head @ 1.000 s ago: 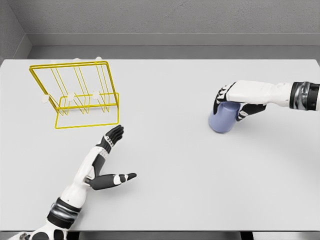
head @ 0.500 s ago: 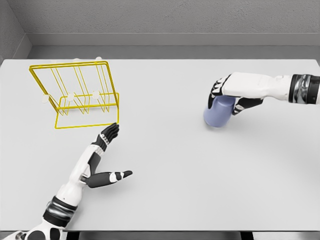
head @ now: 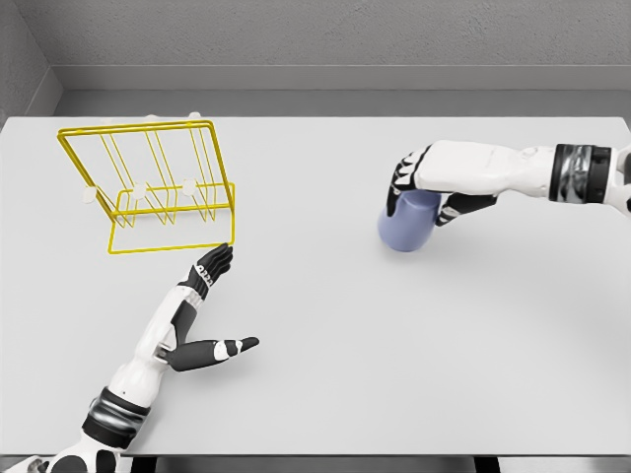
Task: Place the cup on the cup holder with both arms
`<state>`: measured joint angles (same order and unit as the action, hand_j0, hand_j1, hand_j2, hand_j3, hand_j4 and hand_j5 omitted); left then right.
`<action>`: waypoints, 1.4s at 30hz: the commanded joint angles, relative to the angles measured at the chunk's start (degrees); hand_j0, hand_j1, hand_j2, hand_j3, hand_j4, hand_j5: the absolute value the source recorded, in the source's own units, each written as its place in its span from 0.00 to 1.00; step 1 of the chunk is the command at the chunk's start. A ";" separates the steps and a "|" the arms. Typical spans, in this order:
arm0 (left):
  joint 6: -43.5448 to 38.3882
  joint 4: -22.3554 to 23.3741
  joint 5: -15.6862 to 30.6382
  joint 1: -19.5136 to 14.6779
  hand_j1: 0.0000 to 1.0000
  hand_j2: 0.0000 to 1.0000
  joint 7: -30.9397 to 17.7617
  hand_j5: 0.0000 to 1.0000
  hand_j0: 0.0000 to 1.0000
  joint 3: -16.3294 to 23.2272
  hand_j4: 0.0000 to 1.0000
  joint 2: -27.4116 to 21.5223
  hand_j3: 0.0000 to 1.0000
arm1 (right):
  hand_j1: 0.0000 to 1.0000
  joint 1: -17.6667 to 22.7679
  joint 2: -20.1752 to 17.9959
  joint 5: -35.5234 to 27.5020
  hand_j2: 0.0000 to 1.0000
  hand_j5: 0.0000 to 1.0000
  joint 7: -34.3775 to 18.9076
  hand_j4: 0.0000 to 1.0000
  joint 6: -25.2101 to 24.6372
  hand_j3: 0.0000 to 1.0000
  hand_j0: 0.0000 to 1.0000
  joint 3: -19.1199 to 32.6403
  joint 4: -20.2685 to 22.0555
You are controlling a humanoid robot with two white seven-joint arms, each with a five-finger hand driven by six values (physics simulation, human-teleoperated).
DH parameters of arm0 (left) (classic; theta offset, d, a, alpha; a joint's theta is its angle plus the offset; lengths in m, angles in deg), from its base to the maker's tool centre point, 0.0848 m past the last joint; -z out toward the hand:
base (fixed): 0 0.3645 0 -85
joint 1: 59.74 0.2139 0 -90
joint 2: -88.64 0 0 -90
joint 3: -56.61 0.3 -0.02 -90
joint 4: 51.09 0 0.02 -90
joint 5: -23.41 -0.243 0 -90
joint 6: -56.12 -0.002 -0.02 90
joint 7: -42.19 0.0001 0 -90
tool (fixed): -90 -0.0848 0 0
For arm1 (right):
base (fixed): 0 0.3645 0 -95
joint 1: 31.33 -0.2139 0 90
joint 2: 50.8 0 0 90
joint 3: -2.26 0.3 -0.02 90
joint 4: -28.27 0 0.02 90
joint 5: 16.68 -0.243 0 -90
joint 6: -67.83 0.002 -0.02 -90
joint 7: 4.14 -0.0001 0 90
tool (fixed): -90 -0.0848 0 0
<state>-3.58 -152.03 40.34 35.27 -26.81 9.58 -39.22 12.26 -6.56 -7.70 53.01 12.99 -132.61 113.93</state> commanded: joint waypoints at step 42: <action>-0.07 -0.04 0.03 0.70 1.00 1.00 0.09 1.00 1.00 -0.44 1.00 -0.03 1.00 | 0.55 -1.49 9.63 0.25 0.55 0.55 -2.16 0.55 -0.17 0.55 0.55 -0.22 0.83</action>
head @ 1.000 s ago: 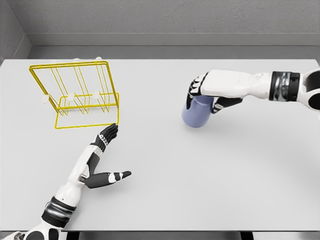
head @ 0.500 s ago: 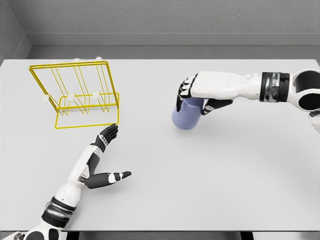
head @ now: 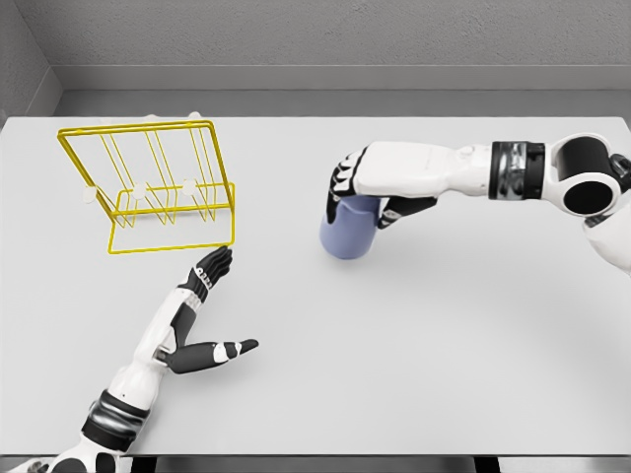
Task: Place the cup on the cup holder with both arms
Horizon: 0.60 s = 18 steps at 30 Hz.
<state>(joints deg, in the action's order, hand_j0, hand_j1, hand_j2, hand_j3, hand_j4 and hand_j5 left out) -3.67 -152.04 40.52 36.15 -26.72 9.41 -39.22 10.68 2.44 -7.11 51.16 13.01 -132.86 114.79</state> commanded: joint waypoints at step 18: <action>-0.06 -0.04 -0.15 0.35 1.00 1.00 0.00 1.00 1.00 -0.61 1.00 -0.03 1.00 | 0.55 -0.70 4.24 -0.34 0.55 0.55 -0.30 0.55 -0.18 0.55 0.55 -0.06 -2.67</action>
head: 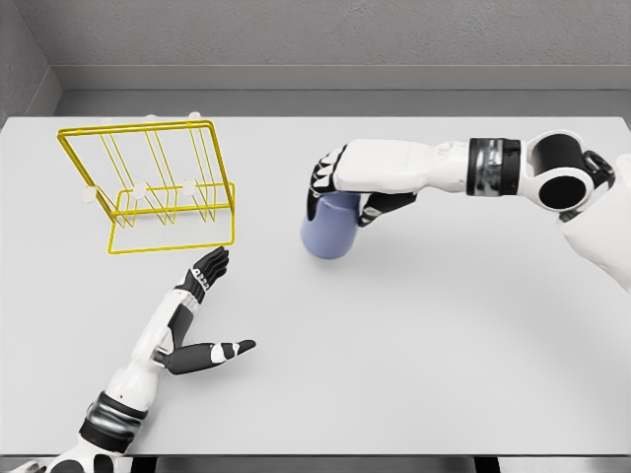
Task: Place the cup on the cup holder with both arms
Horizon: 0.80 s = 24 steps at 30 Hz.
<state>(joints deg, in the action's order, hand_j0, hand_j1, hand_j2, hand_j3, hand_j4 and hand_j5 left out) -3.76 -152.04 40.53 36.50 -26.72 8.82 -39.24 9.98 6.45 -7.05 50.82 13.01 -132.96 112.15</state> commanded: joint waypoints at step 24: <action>0.02 -0.03 0.11 0.44 1.00 1.00 0.09 1.00 1.00 -0.02 1.00 -0.71 1.00 | 0.55 0.00 6.30 3.20 0.55 0.55 0.04 0.55 -0.18 0.55 0.55 -1.10 -0.04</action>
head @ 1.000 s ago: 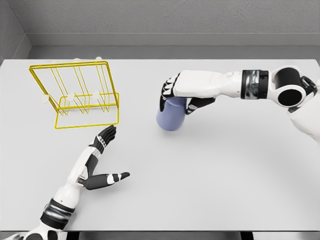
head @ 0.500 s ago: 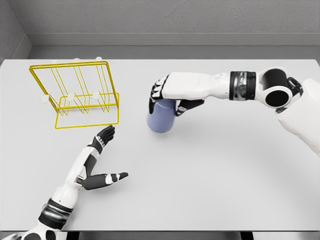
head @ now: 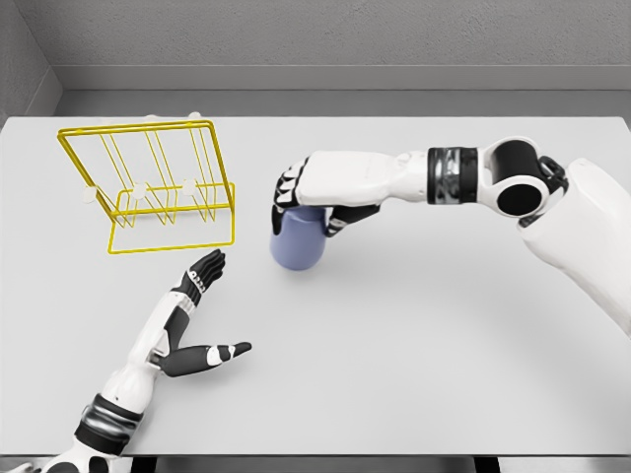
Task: Place the cup on the cup holder with both arms
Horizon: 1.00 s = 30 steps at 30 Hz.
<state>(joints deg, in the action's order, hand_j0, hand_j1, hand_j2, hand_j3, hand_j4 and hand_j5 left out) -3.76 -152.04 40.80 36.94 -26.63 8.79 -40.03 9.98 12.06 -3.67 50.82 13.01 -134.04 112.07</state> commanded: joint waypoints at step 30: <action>0.11 -0.03 -0.16 0.09 1.00 1.00 1.40 1.00 1.00 -0.08 1.00 0.26 1.00 | 0.63 1.23 2.70 2.90 0.63 0.63 0.04 0.63 -0.19 0.63 0.63 -2.74 -1.28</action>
<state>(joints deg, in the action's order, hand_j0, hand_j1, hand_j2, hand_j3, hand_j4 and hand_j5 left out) -3.72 -152.04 40.80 37.03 -25.59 8.70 -39.78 11.21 14.78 -0.39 50.82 13.01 -136.81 110.97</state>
